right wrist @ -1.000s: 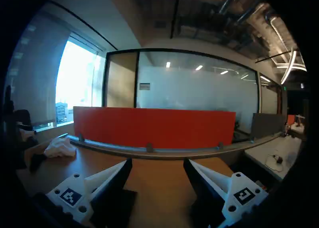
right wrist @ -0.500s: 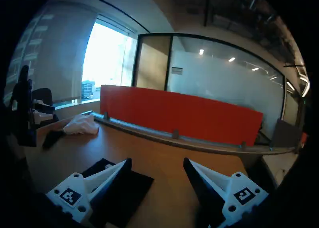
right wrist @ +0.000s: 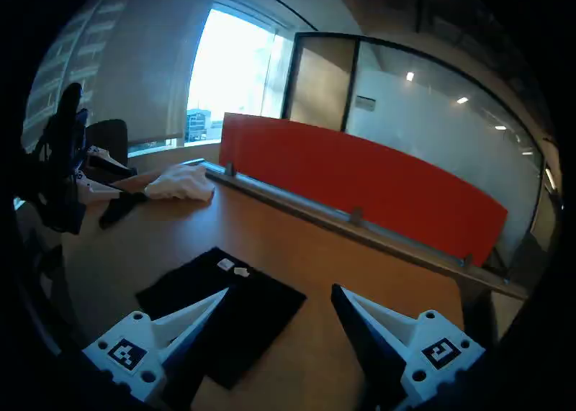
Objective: Fold towel
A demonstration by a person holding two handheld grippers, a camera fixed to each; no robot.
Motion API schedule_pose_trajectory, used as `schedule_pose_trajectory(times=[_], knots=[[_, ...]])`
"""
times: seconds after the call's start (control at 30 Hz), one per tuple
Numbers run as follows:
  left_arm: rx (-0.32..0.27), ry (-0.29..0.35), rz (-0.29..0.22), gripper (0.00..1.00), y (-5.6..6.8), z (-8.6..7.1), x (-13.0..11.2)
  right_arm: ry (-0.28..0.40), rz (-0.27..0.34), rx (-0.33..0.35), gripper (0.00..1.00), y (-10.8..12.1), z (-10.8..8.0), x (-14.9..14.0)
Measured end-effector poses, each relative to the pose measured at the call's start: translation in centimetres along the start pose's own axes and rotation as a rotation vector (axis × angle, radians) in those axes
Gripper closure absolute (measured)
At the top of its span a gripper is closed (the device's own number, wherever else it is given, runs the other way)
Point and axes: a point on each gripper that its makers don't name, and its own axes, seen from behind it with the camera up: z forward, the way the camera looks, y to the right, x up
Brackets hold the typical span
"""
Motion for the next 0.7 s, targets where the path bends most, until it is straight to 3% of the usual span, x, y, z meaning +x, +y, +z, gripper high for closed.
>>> schedule_pose_trajectory(times=[0.4, 0.7], knots=[[-0.023, -0.029, -0.011, 0.02, 1.2, 1.1, -2.7, -0.071, -0.001, 0.052, 0.0, -1.7, 1.2, -3.8], [-0.064, -0.081, -0.003, 0.02, 3.6, 2.3, -6.8, -0.127, -0.006, 0.068, 0.0, -2.7, 2.6, -8.0]])
